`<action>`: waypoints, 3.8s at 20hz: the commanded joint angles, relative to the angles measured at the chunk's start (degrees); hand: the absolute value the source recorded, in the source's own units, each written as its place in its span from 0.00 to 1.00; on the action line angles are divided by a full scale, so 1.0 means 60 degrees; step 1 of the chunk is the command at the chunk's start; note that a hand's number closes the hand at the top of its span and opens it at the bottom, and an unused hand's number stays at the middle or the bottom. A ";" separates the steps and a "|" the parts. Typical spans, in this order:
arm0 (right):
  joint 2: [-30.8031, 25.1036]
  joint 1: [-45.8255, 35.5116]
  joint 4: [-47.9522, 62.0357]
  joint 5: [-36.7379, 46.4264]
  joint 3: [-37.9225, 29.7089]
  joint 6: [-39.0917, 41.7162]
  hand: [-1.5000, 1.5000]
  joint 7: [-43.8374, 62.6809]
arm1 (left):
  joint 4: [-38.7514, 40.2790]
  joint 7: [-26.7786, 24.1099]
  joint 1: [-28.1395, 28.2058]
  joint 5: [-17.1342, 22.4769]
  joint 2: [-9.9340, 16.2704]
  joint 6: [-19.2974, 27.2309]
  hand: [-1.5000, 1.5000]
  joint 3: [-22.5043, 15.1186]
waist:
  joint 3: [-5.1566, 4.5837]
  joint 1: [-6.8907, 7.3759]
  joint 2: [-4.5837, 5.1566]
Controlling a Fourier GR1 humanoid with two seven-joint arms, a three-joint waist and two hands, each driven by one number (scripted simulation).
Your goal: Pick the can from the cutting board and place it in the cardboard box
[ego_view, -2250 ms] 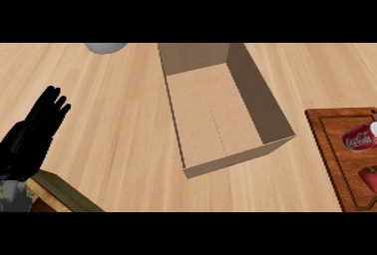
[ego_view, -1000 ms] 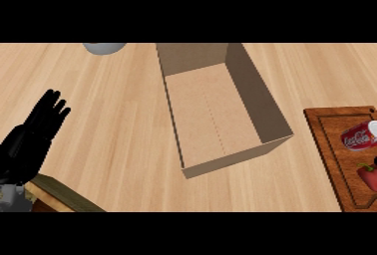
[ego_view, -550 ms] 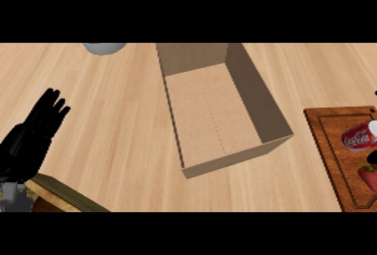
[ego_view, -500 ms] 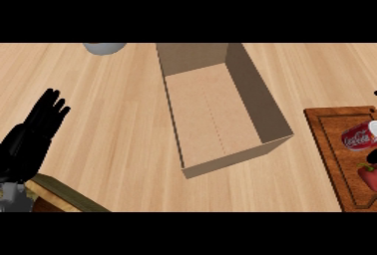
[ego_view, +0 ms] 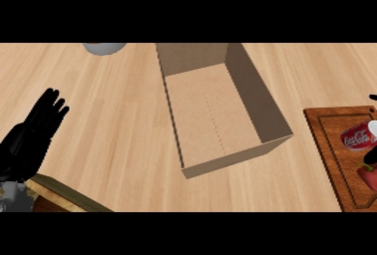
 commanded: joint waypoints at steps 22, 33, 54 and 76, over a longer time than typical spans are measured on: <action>0.1050 -0.0337 0.2811 0.2323 -0.0070 -0.1762 1.00 -0.2996 | 0.0880 -0.0179 -0.0085 -0.0158 -0.0225 -0.0515 0.50 0.0478 | -0.0117 0.0052 0.0119; 0.5223 -0.2599 0.1006 0.3328 0.1948 -0.2011 1.00 0.0961 | 0.0000 0.0428 -0.0367 -0.0138 -0.0416 -0.0557 0.50 -0.0237 | -0.0192 0.1332 0.0198; 0.7226 -0.8941 0.1590 0.4651 0.5336 -0.3490 1.00 0.8092 | 0.1055 0.0555 -0.1511 -0.0457 -0.0564 -0.0415 0.50 -0.0395 | -0.0192 0.1523 0.0174; 0.7258 -1.1265 0.4457 0.5438 0.4612 -0.4251 1.00 0.9173 | 0.0397 0.0481 -0.0359 -0.0243 -0.0494 -0.0544 0.50 0.0108 | -0.0151 0.0607 0.0096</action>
